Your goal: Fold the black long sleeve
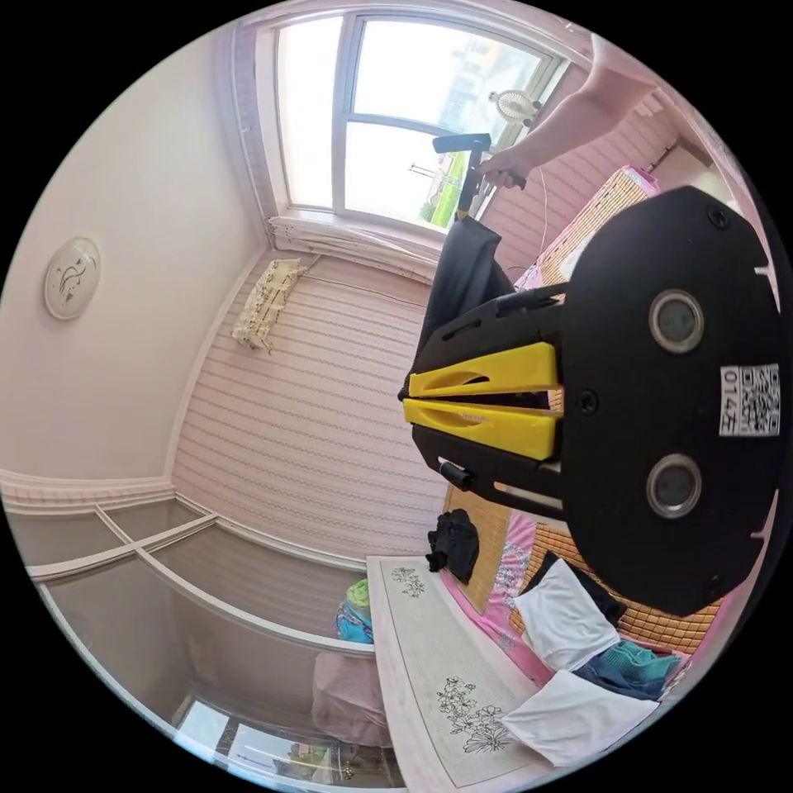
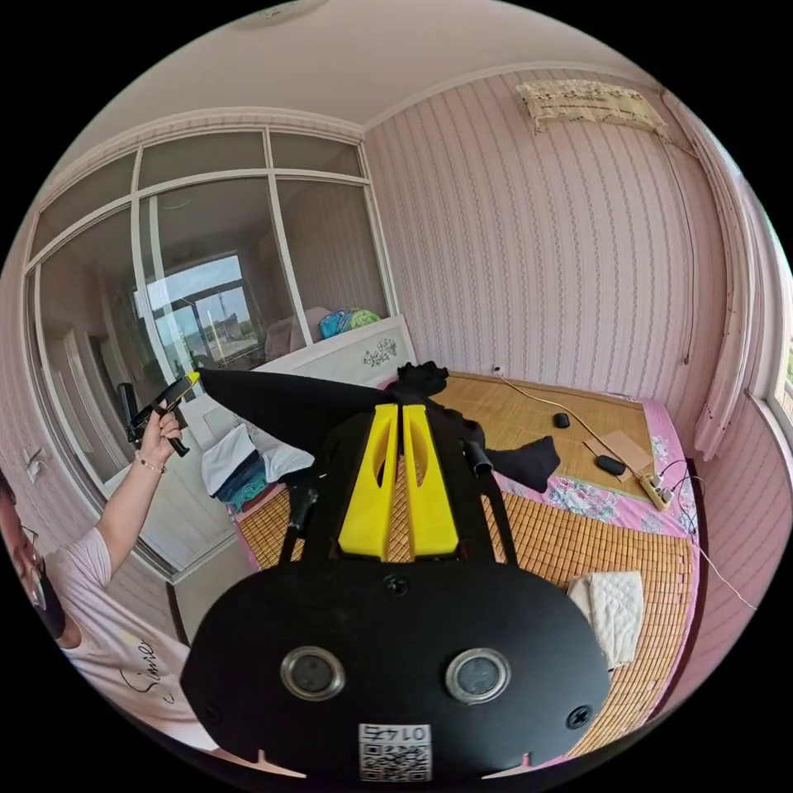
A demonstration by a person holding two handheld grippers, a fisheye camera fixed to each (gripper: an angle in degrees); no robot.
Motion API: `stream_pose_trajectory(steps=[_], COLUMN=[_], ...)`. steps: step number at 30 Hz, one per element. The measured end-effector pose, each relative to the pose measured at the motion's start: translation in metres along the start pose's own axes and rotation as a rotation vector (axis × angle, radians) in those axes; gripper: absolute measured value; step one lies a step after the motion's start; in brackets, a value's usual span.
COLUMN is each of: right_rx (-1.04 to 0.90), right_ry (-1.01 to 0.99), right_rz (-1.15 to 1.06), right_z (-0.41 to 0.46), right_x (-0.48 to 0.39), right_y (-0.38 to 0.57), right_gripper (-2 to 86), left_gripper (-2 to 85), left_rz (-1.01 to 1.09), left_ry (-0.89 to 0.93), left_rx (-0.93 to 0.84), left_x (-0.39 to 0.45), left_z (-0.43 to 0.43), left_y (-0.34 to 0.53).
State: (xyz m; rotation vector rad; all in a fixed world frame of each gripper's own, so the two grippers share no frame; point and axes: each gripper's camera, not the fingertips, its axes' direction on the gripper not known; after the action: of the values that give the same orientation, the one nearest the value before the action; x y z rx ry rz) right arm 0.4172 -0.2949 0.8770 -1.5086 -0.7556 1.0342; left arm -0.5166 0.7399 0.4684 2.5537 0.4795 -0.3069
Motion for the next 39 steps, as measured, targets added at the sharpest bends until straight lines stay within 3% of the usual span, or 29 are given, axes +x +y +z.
stream_pose_trajectory(steps=[3,10,17,22,27,33,39], right_rx=[-0.117,-0.507,-0.783,-0.741,-0.789,-0.912,-0.879], right_ry=[0.022,-0.025,-0.049,0.037,-0.032,0.087,0.0], right_rz=[0.039,0.29,0.525,0.61,0.554,0.491,0.531], right_z=[0.049,0.2,0.26,0.229,0.236,0.265,0.226], right_x=[0.019,0.078,0.096,0.093,0.051,0.023,0.028], right_y=[0.055,0.268,0.434,0.485,0.518,0.544,0.548], right_gripper=[0.3,0.4,1.1,4.2,9.8,2.3,0.8], left_gripper=[-1.0,-1.0,-1.0,-1.0,-1.0,-1.0,-1.0], left_rz=[-0.026,-0.144,-0.399,-0.389,-0.394,-0.345,-0.271], left_ry=[-0.025,-0.091,-0.142,-0.147,-0.149,-0.168,-0.163], left_rx=[-0.135,-0.581,-0.869,-0.954,-0.978,-1.012,-1.066], left_x=[-0.028,-0.097,-0.146,-0.152,-0.158,-0.16,-0.153], left_z=[0.028,0.093,0.095,0.098,0.107,0.117,0.101], left_y=[0.06,0.306,0.496,0.542,0.568,0.592,0.611])
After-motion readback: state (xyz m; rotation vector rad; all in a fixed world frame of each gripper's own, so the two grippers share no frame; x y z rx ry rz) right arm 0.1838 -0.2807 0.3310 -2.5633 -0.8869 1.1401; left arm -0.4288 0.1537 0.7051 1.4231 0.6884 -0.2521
